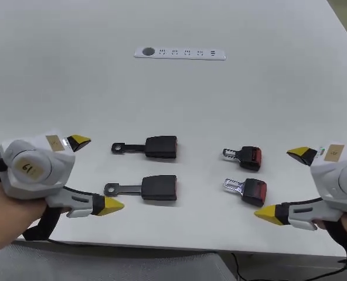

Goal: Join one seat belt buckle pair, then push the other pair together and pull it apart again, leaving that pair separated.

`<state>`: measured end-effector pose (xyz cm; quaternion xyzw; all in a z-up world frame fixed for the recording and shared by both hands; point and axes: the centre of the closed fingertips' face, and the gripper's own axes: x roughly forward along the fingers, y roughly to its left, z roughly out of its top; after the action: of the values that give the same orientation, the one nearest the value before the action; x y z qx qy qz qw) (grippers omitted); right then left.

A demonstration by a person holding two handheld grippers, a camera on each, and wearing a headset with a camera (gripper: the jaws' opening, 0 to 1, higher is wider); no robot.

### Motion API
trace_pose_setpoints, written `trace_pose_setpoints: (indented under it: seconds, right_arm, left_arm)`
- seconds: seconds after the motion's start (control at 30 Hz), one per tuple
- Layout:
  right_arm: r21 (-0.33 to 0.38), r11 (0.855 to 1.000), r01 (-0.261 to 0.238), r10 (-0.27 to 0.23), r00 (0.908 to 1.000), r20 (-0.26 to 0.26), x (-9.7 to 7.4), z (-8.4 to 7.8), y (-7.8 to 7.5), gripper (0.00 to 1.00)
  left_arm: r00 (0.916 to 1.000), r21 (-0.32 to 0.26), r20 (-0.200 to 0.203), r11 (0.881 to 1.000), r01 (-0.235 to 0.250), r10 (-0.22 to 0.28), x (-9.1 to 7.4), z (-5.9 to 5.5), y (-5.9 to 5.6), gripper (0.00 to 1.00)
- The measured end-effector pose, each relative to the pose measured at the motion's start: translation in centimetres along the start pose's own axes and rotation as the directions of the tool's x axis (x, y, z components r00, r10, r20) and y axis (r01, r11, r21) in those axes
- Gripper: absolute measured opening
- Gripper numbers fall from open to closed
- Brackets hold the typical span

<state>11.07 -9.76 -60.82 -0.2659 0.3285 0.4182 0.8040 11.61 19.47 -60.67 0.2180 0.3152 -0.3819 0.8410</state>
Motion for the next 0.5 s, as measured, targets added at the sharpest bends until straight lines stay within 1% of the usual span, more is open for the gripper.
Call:
trace_pose_setpoints:
  seconds: [0.2,0.4,0.5]
  right_arm:
    - [-0.009,1.000,-0.001,0.001,1.0000,-0.001,-0.01,-0.02,0.00,0.81]
    - [-0.030,1.000,-0.008,0.008,1.0000,0.000,-0.04,0.03,0.14,0.77]
    - [-0.028,1.000,-0.011,0.012,0.9999,0.006,-0.04,0.16,0.15,0.75]
  left_arm:
    - [1.0000,0.003,0.002,1.000,-0.001,0.001,0.05,0.08,0.26,0.92]
    - [0.9999,0.014,-0.005,1.000,0.015,-0.015,0.27,0.01,-0.31,0.91]
    - [0.9998,0.023,-0.005,1.000,0.022,-0.021,0.31,0.29,-0.61,0.89]
